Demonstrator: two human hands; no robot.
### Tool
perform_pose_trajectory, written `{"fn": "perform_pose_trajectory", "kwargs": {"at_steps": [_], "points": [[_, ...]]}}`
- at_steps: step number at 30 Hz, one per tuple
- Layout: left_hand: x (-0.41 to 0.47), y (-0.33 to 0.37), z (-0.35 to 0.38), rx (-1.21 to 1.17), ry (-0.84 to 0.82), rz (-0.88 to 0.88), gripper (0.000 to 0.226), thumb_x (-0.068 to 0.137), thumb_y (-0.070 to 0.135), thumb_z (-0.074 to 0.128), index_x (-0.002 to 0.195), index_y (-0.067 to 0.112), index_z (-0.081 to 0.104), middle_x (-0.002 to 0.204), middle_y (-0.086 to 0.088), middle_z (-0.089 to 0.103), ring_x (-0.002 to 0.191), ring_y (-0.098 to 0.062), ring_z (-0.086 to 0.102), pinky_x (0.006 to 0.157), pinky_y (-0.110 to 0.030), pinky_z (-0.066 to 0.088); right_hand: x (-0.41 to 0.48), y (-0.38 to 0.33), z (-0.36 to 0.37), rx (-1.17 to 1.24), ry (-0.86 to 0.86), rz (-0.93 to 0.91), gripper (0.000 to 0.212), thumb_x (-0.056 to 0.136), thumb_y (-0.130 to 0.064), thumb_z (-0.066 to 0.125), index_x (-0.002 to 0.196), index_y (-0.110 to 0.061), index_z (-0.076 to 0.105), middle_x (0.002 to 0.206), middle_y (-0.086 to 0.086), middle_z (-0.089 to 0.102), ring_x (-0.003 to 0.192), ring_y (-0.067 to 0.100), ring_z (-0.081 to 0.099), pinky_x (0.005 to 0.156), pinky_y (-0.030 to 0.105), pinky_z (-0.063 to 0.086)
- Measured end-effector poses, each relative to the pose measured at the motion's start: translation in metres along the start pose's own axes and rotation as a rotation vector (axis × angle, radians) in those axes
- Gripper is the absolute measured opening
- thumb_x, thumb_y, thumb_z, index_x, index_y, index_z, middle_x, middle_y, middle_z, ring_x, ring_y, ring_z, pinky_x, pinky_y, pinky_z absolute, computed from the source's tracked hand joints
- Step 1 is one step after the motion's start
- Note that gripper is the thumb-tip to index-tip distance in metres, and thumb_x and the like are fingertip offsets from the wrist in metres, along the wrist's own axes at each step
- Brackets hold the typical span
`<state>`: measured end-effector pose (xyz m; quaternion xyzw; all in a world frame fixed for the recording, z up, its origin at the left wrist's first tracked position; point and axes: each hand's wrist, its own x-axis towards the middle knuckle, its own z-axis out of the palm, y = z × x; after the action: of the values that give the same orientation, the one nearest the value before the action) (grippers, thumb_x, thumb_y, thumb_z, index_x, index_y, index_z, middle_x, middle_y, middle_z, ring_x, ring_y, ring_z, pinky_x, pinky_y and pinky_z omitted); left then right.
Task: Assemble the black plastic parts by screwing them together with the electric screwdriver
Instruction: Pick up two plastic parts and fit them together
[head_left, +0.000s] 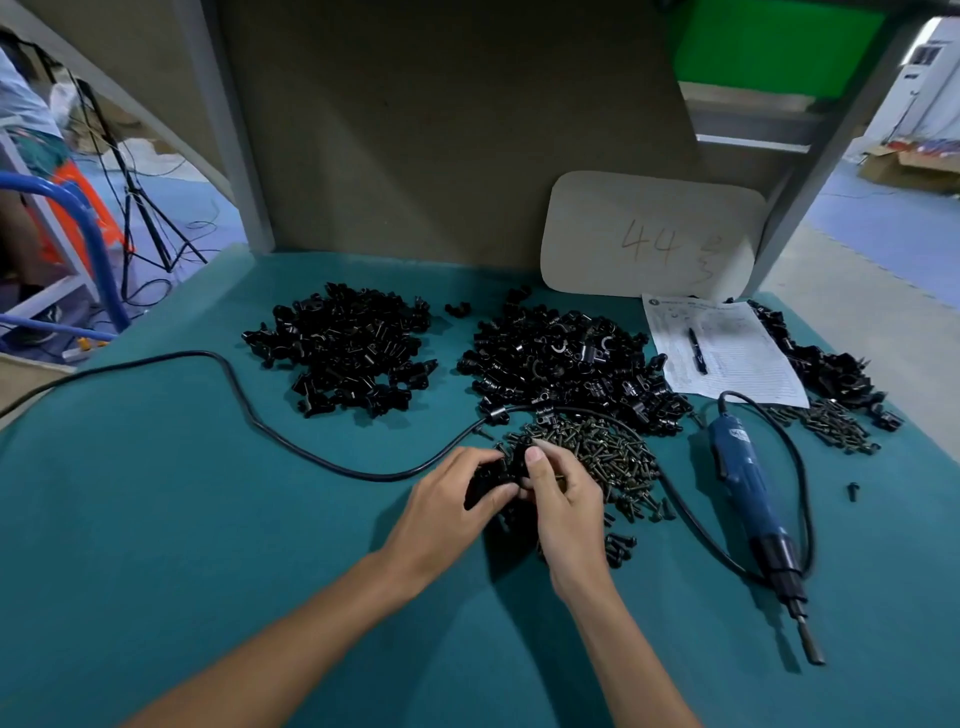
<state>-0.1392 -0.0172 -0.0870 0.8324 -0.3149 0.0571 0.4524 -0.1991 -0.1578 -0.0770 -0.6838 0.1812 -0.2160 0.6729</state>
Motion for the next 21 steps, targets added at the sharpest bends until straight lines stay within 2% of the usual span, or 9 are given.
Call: {"fn": "perform_pose_trajectory", "kwargs": {"at_steps": [2, 4, 6, 9, 12, 16, 19, 21], "points": [[0.001, -0.004, 0.002, -0.007, -0.003, -0.017, 0.031, 0.096, 0.046, 0.064, 0.121, 0.028, 0.058, 0.114, 0.022, 0.061, 0.106, 0.009, 0.055, 0.085, -0.010, 0.043, 0.000, 0.001, 0.003, -0.051, -0.045, -0.025, 0.011, 0.096, -0.039, 0.067, 0.105, -0.044, 0.068, 0.108, -0.017, 0.071, 0.103, 0.004, 0.068, 0.087, 0.028, 0.056], [0.002, -0.006, 0.002, -0.019, -0.002, -0.045, 0.027, 0.096, 0.041, 0.065, 0.119, 0.029, 0.057, 0.113, 0.020, 0.064, 0.105, 0.006, 0.058, 0.085, -0.014, 0.047, -0.002, 0.002, 0.004, -0.076, -0.089, -0.023, 0.009, 0.090, -0.041, 0.067, 0.098, -0.045, 0.065, 0.104, -0.014, 0.071, 0.101, 0.007, 0.068, 0.089, 0.030, 0.055], [0.001, -0.008, 0.002, -0.033, -0.006, -0.071, 0.023, 0.096, 0.042, 0.064, 0.116, 0.034, 0.055, 0.104, 0.021, 0.066, 0.096, 0.003, 0.062, 0.076, -0.016, 0.050, -0.003, 0.003, 0.004, -0.077, -0.128, -0.030, 0.003, 0.093, -0.039, 0.065, 0.094, -0.041, 0.065, 0.099, -0.009, 0.071, 0.095, 0.011, 0.070, 0.085, 0.031, 0.056], [0.000, -0.008, 0.002, -0.053, -0.011, -0.078, 0.023, 0.095, 0.041, 0.065, 0.116, 0.038, 0.055, 0.098, 0.021, 0.067, 0.090, 0.001, 0.065, 0.072, -0.020, 0.052, -0.001, 0.002, 0.003, -0.006, -0.140, -0.033, 0.013, 0.100, -0.027, 0.064, 0.096, -0.039, 0.068, 0.101, -0.006, 0.072, 0.095, 0.015, 0.072, 0.080, 0.027, 0.057], [-0.001, -0.006, 0.001, -0.077, 0.000, -0.076, 0.026, 0.095, 0.041, 0.065, 0.120, 0.038, 0.057, 0.100, 0.020, 0.069, 0.090, 0.000, 0.067, 0.074, -0.024, 0.055, -0.001, 0.000, 0.002, 0.072, -0.161, 0.021, 0.024, 0.100, -0.019, 0.065, 0.109, -0.040, 0.074, 0.112, -0.010, 0.073, 0.107, 0.012, 0.070, 0.082, 0.025, 0.058], [-0.002, -0.003, -0.002, -0.085, 0.045, -0.045, 0.031, 0.095, 0.045, 0.066, 0.123, 0.036, 0.062, 0.103, 0.020, 0.070, 0.092, 0.001, 0.067, 0.077, -0.026, 0.055, -0.002, 0.000, 0.000, 0.082, -0.186, 0.034, 0.023, 0.104, -0.019, 0.060, 0.114, -0.032, 0.076, 0.115, -0.005, 0.075, 0.108, 0.016, 0.071, 0.086, 0.029, 0.059], [-0.001, 0.001, -0.003, -0.082, 0.087, -0.019, 0.038, 0.093, 0.043, 0.071, 0.126, 0.025, 0.068, 0.113, 0.017, 0.071, 0.102, 0.002, 0.066, 0.086, -0.026, 0.055, -0.002, 0.000, 0.000, 0.057, -0.190, 0.018, 0.025, 0.107, -0.018, 0.054, 0.119, -0.027, 0.074, 0.118, -0.008, 0.074, 0.113, 0.012, 0.069, 0.092, 0.029, 0.058], [-0.002, 0.002, -0.003, -0.061, 0.123, -0.002, 0.041, 0.090, 0.039, 0.075, 0.125, 0.019, 0.071, 0.116, 0.012, 0.071, 0.107, 0.002, 0.064, 0.092, -0.025, 0.054, -0.002, 0.001, 0.001, 0.047, -0.186, -0.004, 0.025, 0.106, -0.016, 0.055, 0.119, -0.025, 0.073, 0.117, -0.009, 0.073, 0.112, 0.010, 0.069, 0.089, 0.024, 0.057]]}}
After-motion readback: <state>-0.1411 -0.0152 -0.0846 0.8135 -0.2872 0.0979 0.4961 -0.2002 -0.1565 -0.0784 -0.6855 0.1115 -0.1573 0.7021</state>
